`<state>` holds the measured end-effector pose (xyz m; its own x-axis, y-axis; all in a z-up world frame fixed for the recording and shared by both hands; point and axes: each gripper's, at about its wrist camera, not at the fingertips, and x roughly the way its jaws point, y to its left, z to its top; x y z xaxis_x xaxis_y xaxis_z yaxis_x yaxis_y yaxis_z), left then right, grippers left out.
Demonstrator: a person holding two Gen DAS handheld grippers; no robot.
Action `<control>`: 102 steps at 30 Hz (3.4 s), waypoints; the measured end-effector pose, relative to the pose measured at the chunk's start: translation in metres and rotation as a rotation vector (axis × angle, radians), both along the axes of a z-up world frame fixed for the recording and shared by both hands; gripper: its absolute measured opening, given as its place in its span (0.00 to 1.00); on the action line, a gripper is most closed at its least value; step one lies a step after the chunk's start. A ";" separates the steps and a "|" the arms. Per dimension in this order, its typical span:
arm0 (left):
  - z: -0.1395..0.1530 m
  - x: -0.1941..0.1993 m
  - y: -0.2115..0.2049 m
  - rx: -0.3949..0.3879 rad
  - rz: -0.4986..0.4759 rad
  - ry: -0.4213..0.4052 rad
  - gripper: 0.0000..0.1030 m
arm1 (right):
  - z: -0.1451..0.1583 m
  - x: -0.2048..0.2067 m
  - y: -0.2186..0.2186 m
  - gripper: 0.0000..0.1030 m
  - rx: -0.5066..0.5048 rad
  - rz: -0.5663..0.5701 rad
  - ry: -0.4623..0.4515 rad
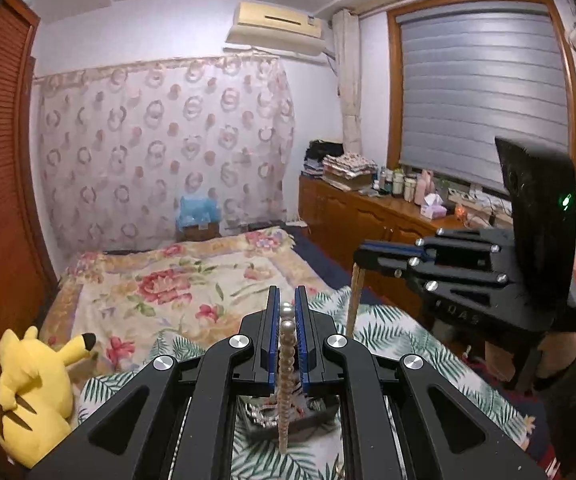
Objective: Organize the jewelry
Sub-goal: 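Carry the pearl necklaces over the black box with both grippers, then lower the necklaces into the box and open both grippers, then move both grippers back toward the small gold ring on the cloth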
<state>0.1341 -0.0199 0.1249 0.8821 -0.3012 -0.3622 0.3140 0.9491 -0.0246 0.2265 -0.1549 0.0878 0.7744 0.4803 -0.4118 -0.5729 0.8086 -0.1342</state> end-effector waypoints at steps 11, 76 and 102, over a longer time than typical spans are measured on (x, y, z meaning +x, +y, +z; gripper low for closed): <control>-0.007 0.037 0.001 -0.018 0.030 0.023 0.07 | -0.004 0.031 0.015 0.05 -0.001 -0.013 0.038; -0.194 -0.015 0.037 0.088 0.146 0.348 0.89 | -0.167 0.066 0.026 0.32 -0.021 -0.043 0.307; -0.220 -0.062 0.033 0.062 0.101 0.402 0.90 | -0.230 -0.063 0.018 0.32 -0.147 0.105 0.380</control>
<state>0.0722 0.0128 -0.0952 0.6904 -0.1877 -0.6986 0.1965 0.9781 -0.0686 0.1639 -0.1372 -0.1423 0.5042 0.4634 -0.7288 -0.6823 0.7311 -0.0072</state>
